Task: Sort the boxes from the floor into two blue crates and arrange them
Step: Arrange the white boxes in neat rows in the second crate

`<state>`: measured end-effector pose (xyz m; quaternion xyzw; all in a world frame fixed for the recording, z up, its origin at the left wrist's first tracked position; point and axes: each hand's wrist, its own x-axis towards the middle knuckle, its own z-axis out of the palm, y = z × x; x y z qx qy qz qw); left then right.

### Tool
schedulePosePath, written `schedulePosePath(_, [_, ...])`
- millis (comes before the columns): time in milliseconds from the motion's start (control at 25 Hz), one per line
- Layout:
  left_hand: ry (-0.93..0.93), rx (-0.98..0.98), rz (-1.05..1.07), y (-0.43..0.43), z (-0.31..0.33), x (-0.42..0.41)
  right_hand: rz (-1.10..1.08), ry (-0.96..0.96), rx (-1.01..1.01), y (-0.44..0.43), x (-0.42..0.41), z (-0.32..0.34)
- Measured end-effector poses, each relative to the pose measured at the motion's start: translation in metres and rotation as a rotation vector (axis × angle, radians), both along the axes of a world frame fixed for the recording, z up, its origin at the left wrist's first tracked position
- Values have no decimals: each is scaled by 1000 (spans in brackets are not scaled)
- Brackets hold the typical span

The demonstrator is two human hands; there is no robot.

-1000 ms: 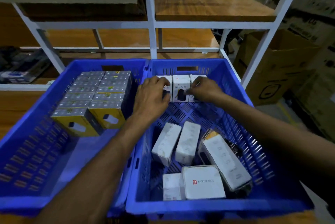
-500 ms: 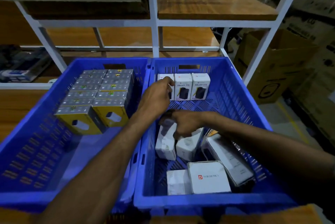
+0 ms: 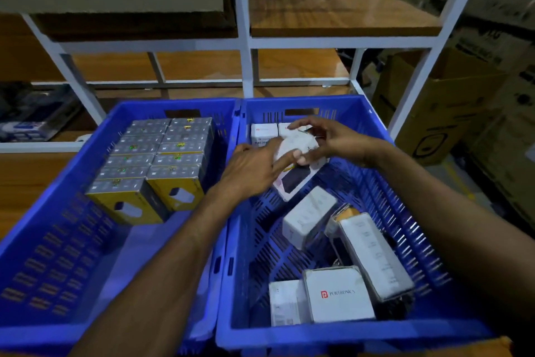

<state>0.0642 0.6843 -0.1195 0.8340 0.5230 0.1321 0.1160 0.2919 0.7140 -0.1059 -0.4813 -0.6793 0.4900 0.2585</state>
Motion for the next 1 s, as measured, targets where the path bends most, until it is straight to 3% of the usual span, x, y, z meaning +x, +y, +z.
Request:
schedulePosePath(200, [-563,-193,132,18,-8,-4,-132,368,-66,3,-5,5])
schedulePosePath(320, [-624,-211,94,16,-8,-5,-125,412,-61,-1,-7,12])
schedulePosePath(440, [-588,-126,21,13,-6,-7,-171,299,223,-6,-7,15])
schedulePosePath(600, [-695,124,27,17,-9,-10,-68,-165,1050,-16,-20,10])
schedulePosePath(720, [-691,324,130,15,-5,-9,-74,-398,1418,-21,-36,4])
schedulePosePath(880, [-724,388,168,9,0,-8,-70,-468,1637,-22,-41,0])
schedulePosePath(1000, [-846,229,135,18,-3,-10,-111,-295,1425,-26,-45,-1])
